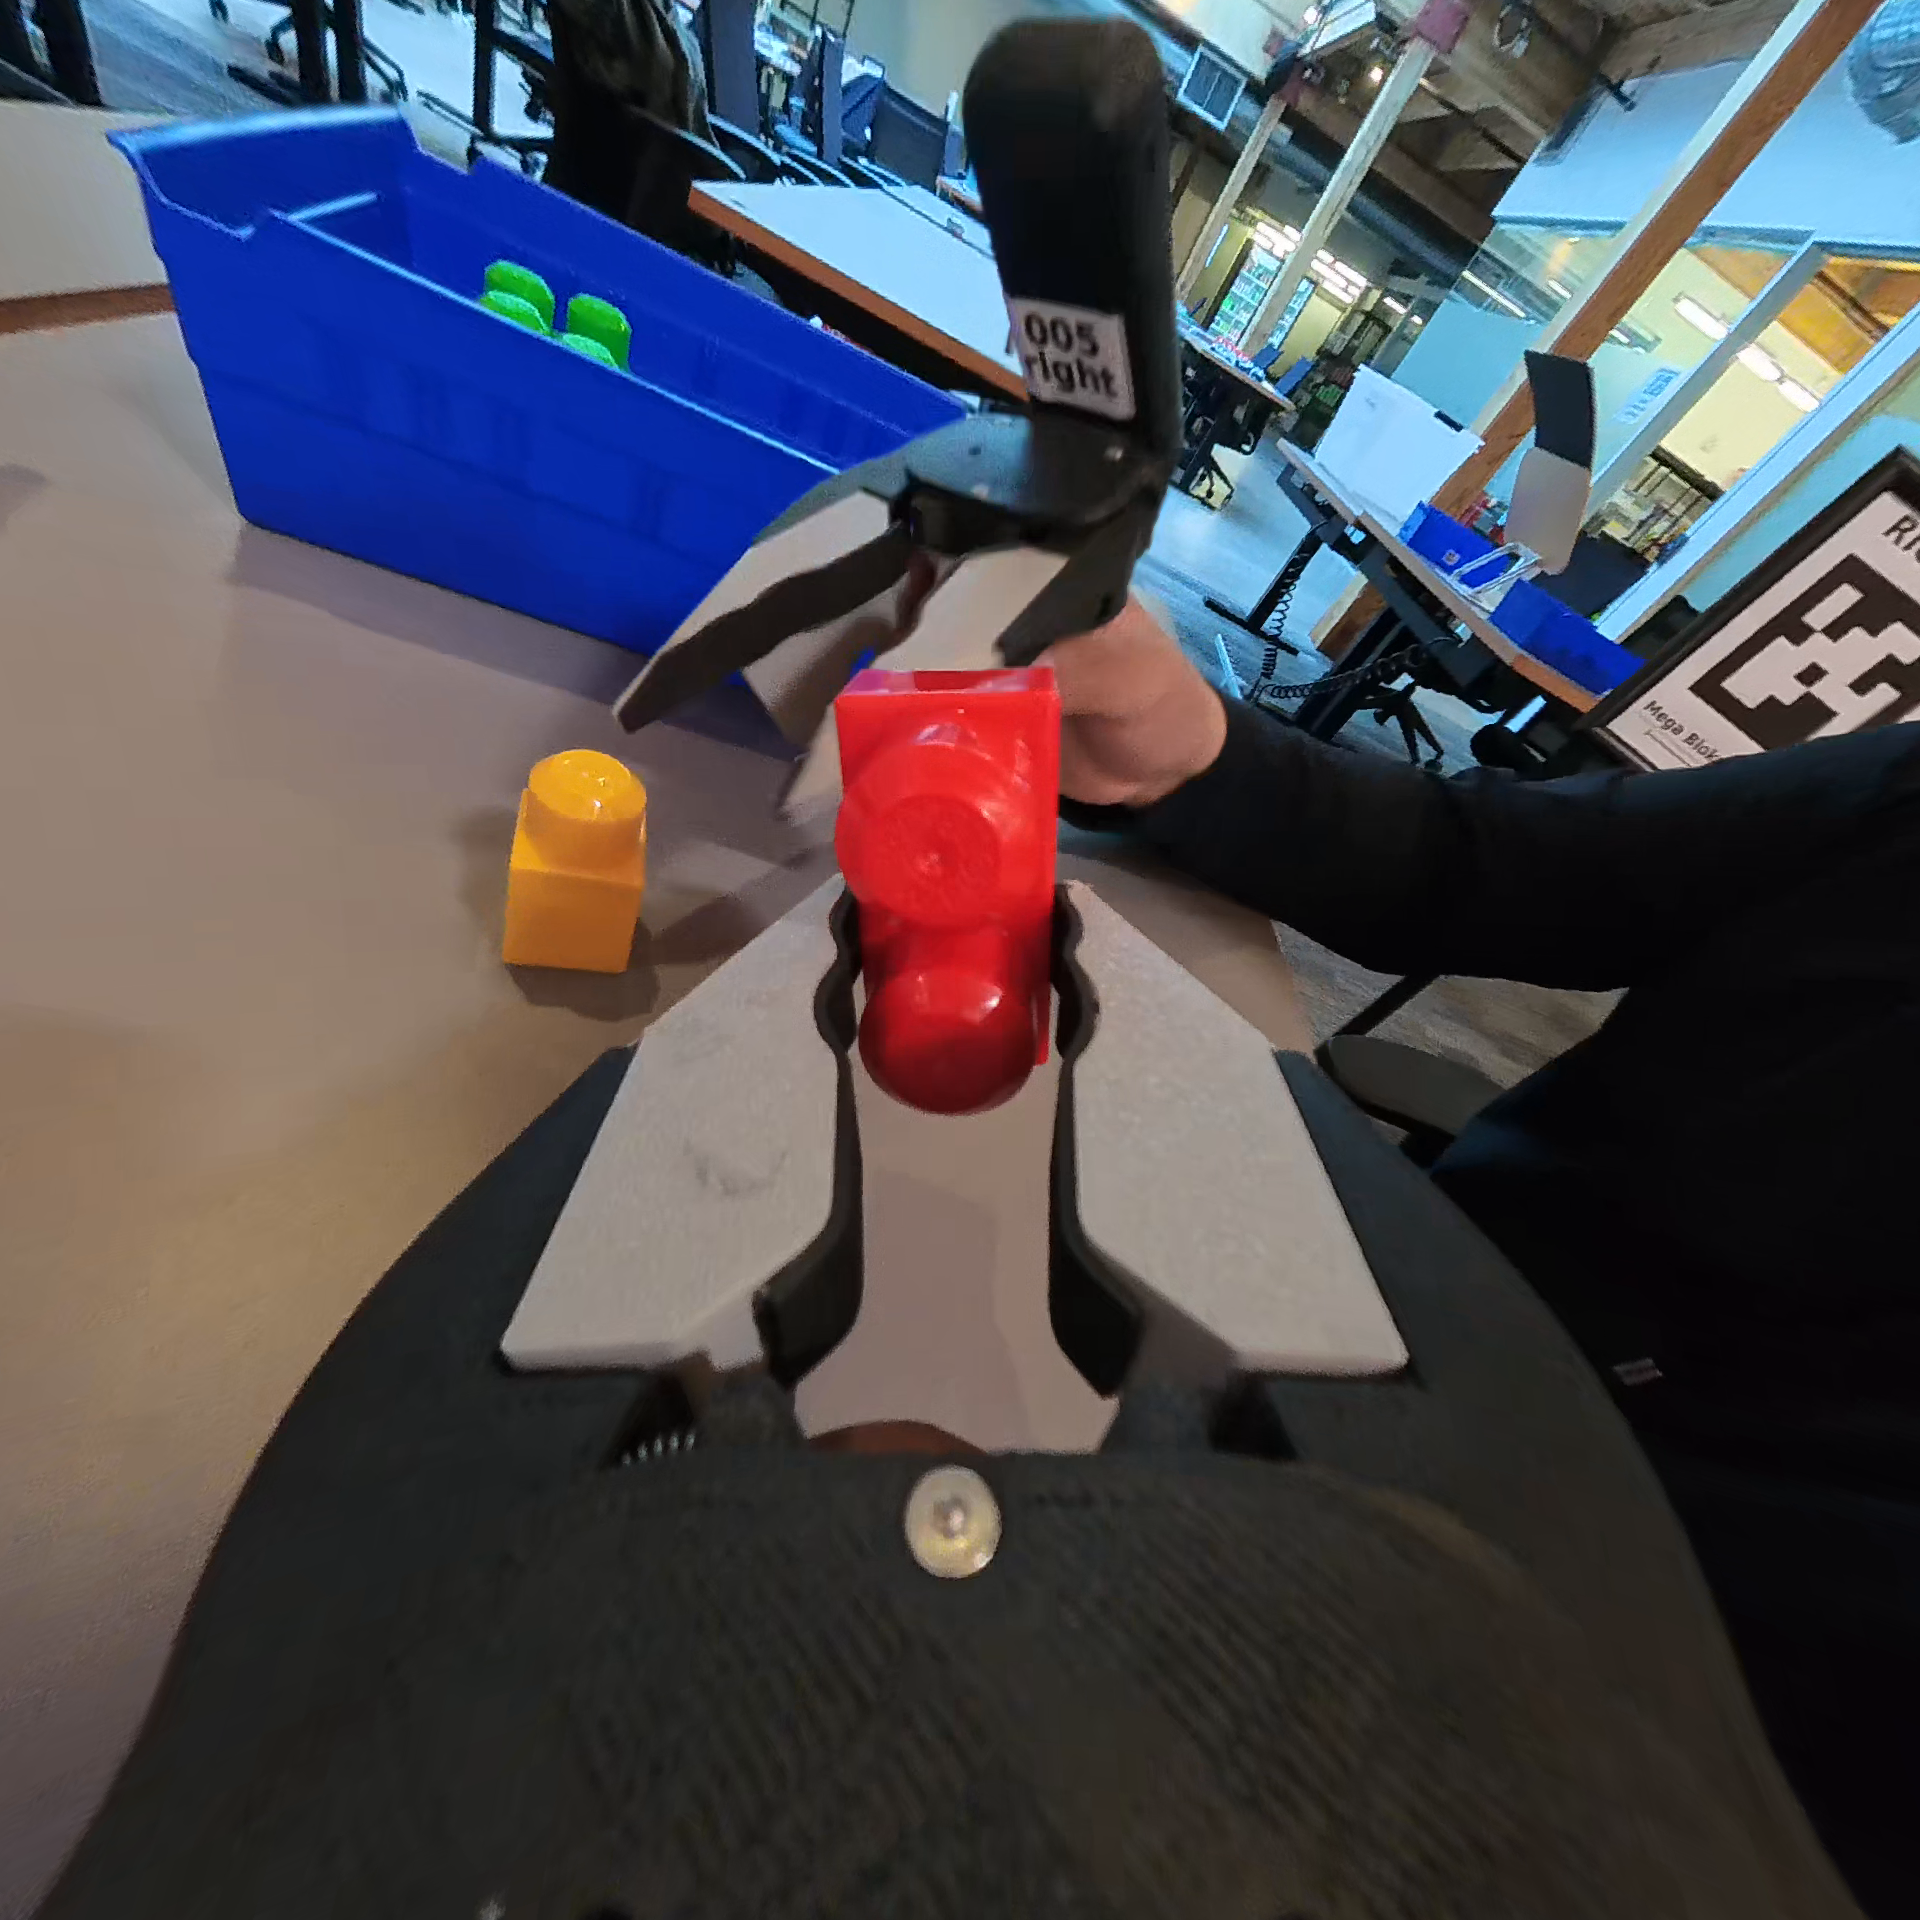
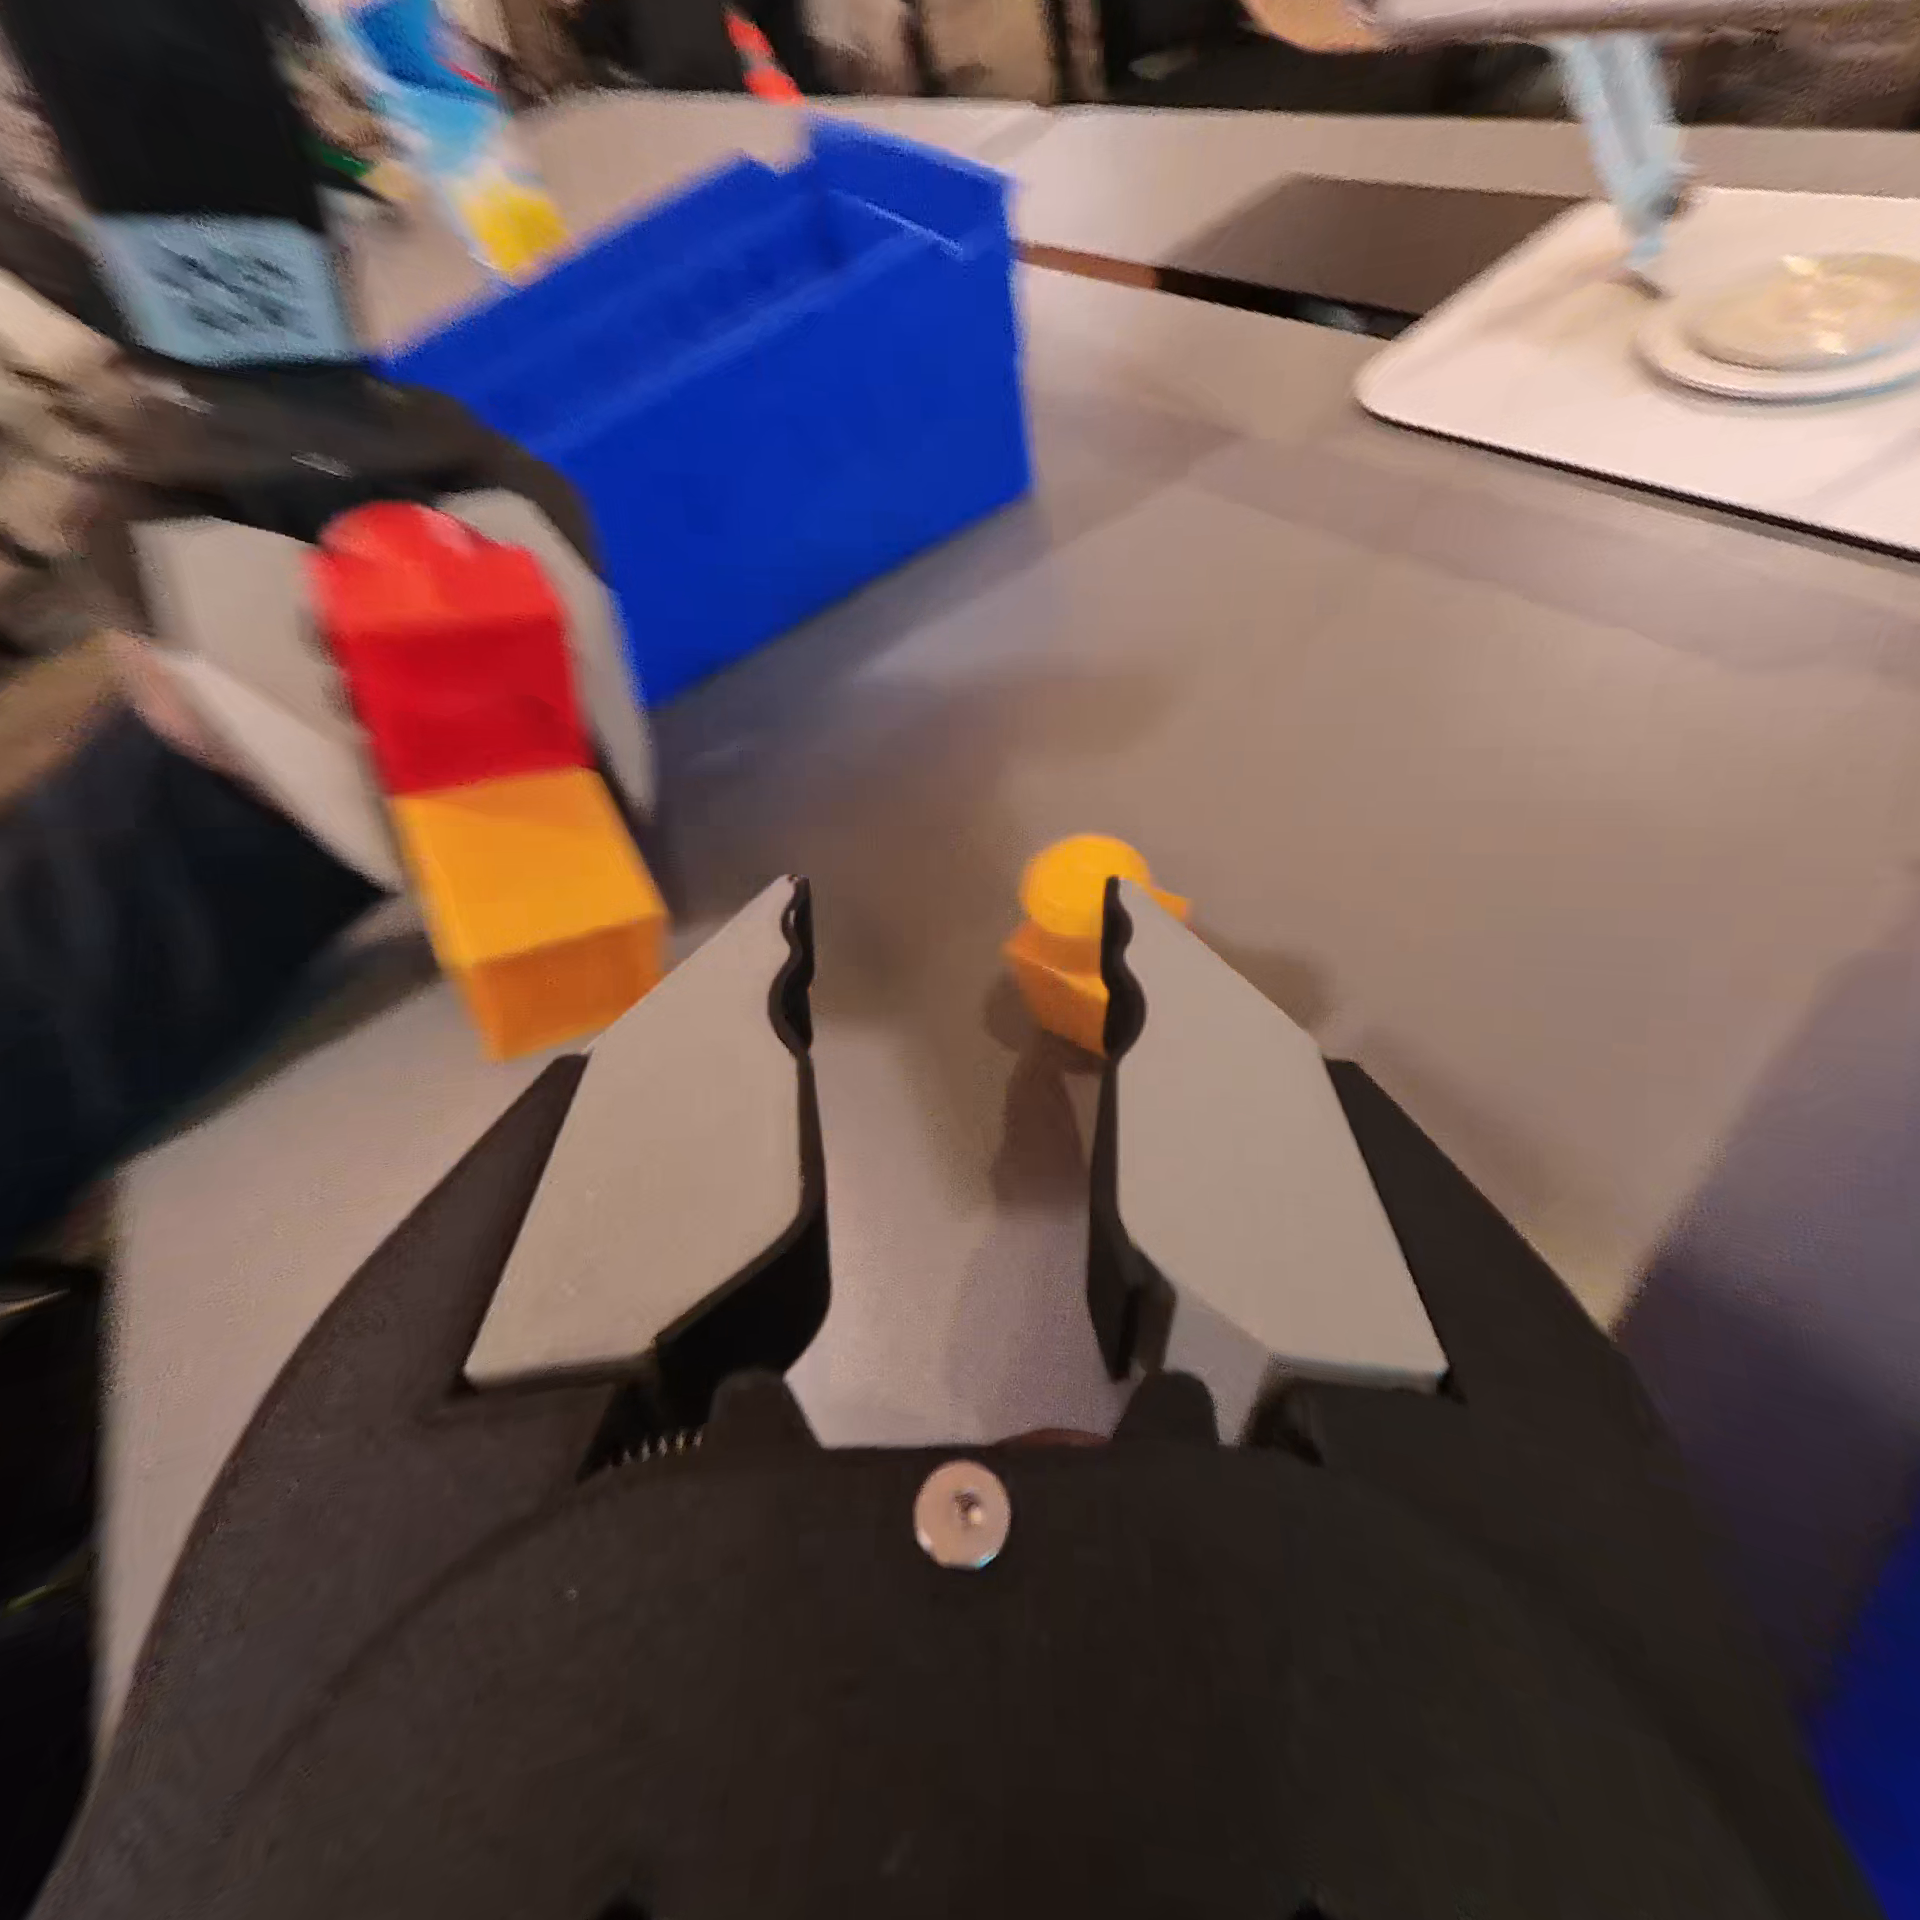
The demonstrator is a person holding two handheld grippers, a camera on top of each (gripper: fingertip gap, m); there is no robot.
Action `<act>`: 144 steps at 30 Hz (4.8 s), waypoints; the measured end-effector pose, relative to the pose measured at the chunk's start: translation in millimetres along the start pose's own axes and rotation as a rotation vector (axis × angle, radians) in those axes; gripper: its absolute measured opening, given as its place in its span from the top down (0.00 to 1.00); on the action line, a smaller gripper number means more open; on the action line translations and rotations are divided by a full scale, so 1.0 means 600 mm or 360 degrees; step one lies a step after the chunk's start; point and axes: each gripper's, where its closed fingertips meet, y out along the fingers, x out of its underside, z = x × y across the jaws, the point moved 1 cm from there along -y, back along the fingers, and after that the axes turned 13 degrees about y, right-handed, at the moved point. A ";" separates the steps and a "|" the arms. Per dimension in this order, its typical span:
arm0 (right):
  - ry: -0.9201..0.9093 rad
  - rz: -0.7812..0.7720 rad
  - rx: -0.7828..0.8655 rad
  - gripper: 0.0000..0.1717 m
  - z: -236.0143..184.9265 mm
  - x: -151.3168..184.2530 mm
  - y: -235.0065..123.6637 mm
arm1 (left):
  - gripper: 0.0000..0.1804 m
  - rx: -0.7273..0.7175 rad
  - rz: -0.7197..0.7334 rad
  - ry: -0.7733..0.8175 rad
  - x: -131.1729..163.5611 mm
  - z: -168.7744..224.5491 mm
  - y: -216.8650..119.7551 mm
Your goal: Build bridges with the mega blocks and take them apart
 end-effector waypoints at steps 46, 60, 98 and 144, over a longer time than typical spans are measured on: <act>-0.0252 -0.0457 0.0263 0.81 0.044 0.083 0.011 | 0.81 -0.0063 0.0003 -0.0045 0.008 -0.019 -0.005; -0.0393 -0.0252 -0.0512 0.81 -0.111 0.020 -0.088 | 0.81 0.0157 -0.0057 0.0074 0.016 0.024 0.006; -0.0332 -0.0347 -0.0644 0.81 -0.126 0.043 -0.062 | 0.81 0.0184 -0.0195 0.0201 0.039 0.041 0.042; -0.0166 -0.0441 -0.0754 0.81 -0.116 0.078 -0.038 | 0.82 0.0084 -0.0641 0.0364 0.103 0.037 0.073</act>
